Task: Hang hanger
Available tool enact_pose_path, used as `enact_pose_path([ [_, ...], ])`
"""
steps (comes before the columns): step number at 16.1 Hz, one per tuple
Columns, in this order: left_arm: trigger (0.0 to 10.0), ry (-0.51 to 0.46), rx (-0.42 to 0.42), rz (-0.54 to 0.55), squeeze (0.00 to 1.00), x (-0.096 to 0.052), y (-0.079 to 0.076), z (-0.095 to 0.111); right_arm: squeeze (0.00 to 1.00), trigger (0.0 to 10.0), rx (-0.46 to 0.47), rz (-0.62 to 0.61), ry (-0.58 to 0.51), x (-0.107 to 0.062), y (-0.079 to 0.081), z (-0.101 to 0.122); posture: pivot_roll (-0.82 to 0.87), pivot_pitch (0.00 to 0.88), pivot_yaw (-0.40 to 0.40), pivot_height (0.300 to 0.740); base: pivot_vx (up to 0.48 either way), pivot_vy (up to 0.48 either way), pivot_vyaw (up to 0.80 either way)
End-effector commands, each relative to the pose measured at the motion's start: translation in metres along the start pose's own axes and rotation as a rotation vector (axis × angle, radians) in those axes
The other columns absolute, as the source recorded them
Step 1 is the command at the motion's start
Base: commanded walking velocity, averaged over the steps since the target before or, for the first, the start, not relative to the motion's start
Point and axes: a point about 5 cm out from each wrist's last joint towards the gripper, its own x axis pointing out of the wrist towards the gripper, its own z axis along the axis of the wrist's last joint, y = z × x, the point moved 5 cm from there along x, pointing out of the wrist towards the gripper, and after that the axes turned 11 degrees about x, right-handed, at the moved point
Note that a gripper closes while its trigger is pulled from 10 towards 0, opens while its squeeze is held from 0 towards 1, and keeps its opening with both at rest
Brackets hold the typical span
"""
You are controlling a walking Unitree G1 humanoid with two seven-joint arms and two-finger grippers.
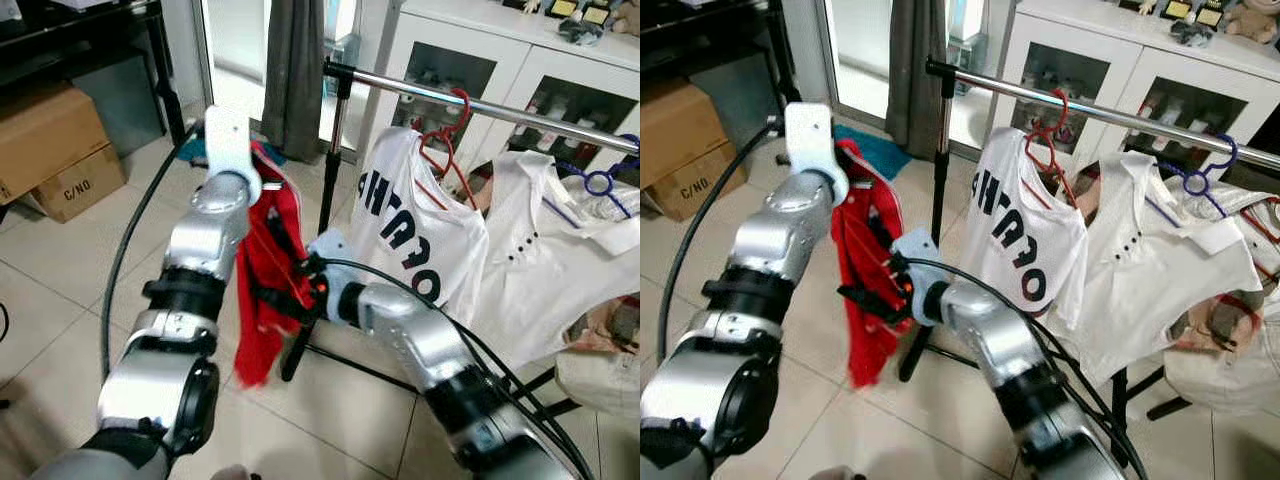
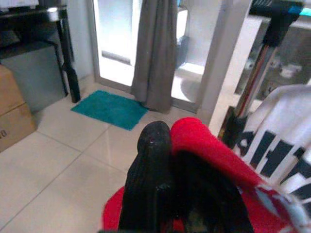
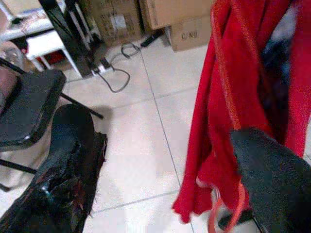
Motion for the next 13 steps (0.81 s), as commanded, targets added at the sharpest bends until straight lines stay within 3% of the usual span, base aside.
enact_pose_path([
  [1, 0.0, -0.066, 0.004, 0.004, 0.00, -0.001, -0.004, 0.022, 0.00, 10.0, -0.025, -0.030, 0.011, 0.001, -0.006, -0.001, -0.03, 0.000, -0.034, 0.740, 0.000, 0.000, 0.00],
  [5, 0.0, -0.075, -0.013, 0.004, 0.00, -0.004, -0.010, 0.031, 0.00, 10.0, -0.132, -0.140, 0.048, 0.011, -0.015, -0.008, -0.03, 0.000, -0.040, 0.740, 0.000, 0.000, 0.00],
  [13, 0.0, -0.103, -0.036, 0.029, 0.00, -0.007, -0.019, 0.056, 0.00, 10.0, -0.088, -0.120, 0.043, 0.023, 0.000, -0.019, -0.01, 0.000, -0.046, 0.740, 0.000, 0.000, 0.00],
])
